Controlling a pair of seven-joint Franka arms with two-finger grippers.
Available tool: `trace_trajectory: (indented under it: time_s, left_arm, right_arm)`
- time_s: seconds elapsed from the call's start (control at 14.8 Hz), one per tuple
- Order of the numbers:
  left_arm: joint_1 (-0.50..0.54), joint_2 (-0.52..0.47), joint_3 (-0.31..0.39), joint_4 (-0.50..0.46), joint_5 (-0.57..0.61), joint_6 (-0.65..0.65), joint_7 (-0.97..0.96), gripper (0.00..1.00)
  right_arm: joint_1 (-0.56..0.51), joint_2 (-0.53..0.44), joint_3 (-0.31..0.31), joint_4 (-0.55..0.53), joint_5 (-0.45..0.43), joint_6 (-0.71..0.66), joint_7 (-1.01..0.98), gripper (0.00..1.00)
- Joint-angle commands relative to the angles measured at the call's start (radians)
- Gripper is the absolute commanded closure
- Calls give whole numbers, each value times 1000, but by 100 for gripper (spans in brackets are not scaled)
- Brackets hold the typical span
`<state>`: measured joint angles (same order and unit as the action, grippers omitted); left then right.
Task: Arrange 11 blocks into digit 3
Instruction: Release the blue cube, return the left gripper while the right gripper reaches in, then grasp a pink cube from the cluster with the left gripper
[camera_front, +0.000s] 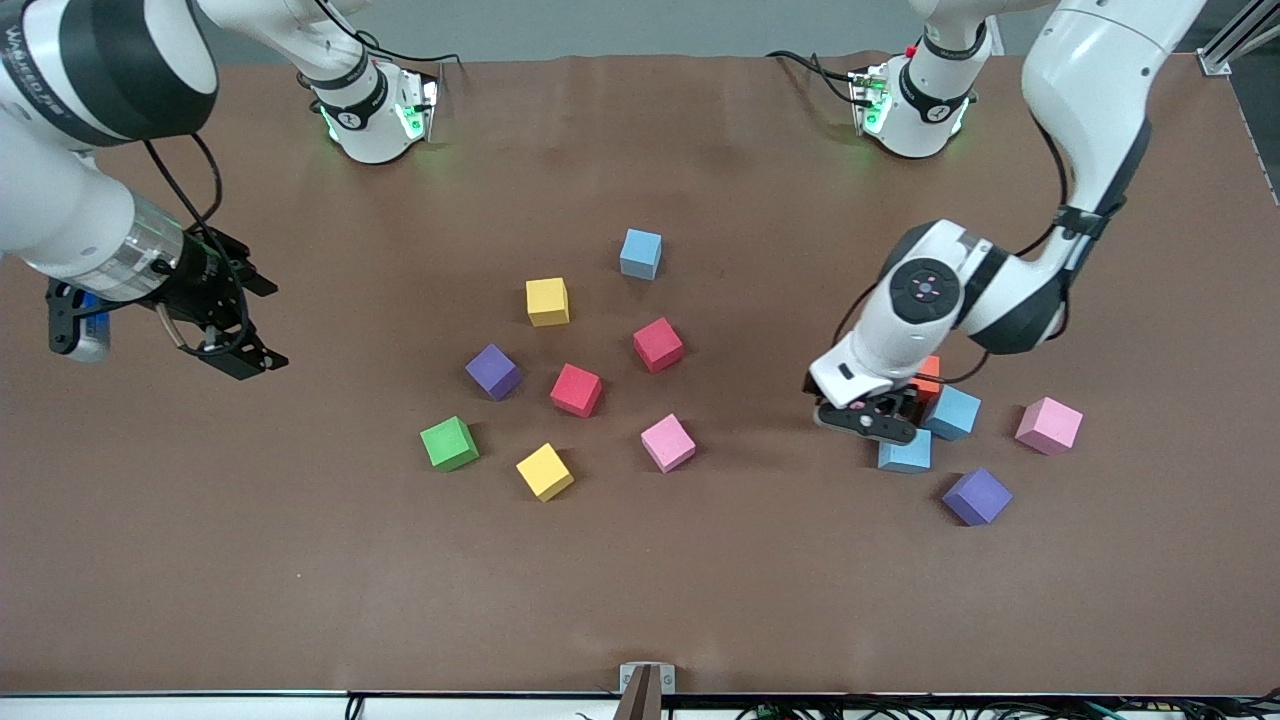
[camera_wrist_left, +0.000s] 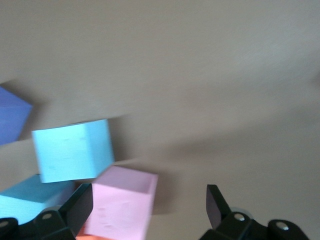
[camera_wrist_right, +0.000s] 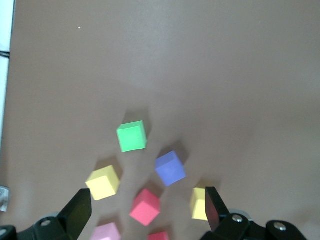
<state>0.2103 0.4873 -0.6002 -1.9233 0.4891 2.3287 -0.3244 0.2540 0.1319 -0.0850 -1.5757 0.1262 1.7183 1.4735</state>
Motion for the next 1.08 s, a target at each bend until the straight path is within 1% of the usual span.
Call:
trace_trajectory:
  time_s: [0.0, 0.2, 0.34, 0.54, 0.67, 0.81, 1.01]
  left_arm:
    - [52, -47, -13, -71, 20, 21, 83, 0]
    - [70, -46, -12, -103, 22, 72, 149, 0]
    - [70, -46, -12, -137, 23, 83, 156, 0]
    - [99, -38, -12, -193, 100, 165, 154, 0]
    - [107, -36, -12, -206, 118, 182, 156, 0]
    - [116, -33, -12, -207, 132, 184, 156, 0]
    - [123, -4, -10, -207, 138, 225, 153, 0]
  right_arm:
    - [24, 27, -1, -17, -14, 65, 86, 0]
    - [25, 51, -1, -17, -33, 84, 111, 0]
    - [36, 58, -1, -17, -53, 86, 116, 0]
    - [45, 58, -1, -17, -57, 87, 145, 0]
    - [45, 60, -1, -17, -69, 86, 159, 0]
    - [47, 86, -1, -3, -91, 101, 168, 0]
    - [37, 123, -2, 8, -92, 188, 205, 0]
